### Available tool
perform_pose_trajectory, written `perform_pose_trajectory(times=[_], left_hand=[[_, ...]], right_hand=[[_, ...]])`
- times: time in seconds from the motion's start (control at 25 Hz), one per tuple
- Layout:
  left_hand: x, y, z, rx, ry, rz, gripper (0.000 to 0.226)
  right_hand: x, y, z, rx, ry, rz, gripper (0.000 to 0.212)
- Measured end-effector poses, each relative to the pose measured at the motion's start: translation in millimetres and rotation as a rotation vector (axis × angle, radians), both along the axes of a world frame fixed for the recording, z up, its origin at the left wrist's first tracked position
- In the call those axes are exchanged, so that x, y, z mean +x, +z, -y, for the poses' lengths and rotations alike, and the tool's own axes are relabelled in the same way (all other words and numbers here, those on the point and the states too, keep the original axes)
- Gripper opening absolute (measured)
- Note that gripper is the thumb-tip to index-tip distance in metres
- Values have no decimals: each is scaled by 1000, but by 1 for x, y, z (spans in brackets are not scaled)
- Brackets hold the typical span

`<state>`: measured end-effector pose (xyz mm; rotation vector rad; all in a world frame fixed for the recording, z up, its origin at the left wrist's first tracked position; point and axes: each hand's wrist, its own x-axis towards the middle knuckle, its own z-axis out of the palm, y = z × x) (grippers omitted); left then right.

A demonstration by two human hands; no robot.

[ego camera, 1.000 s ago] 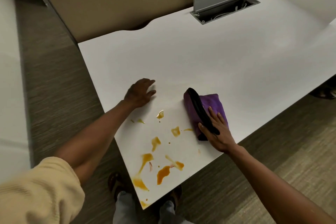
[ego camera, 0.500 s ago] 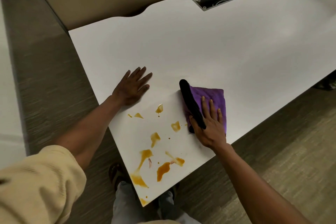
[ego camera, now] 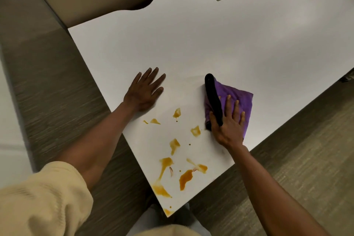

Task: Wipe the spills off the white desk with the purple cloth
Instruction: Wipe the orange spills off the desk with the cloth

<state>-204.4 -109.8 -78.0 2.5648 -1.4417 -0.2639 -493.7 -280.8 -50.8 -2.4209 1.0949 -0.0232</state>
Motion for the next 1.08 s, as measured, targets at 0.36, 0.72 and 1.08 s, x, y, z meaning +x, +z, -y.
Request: perform_pose_trajectory(times=[0.36,0.72,1.08], left_hand=[[9,-7,-11,-6,-118,-10,60],[13,-19,-16,-42,-187,47,66],[8,-12,-11,-12,-167,19,67]], right_hand=[[-62,-14,5,92,74,-23,77],[-108,-13,-43,89,136,3,69],[-73,-19,-53,-48,-35,-105,73]])
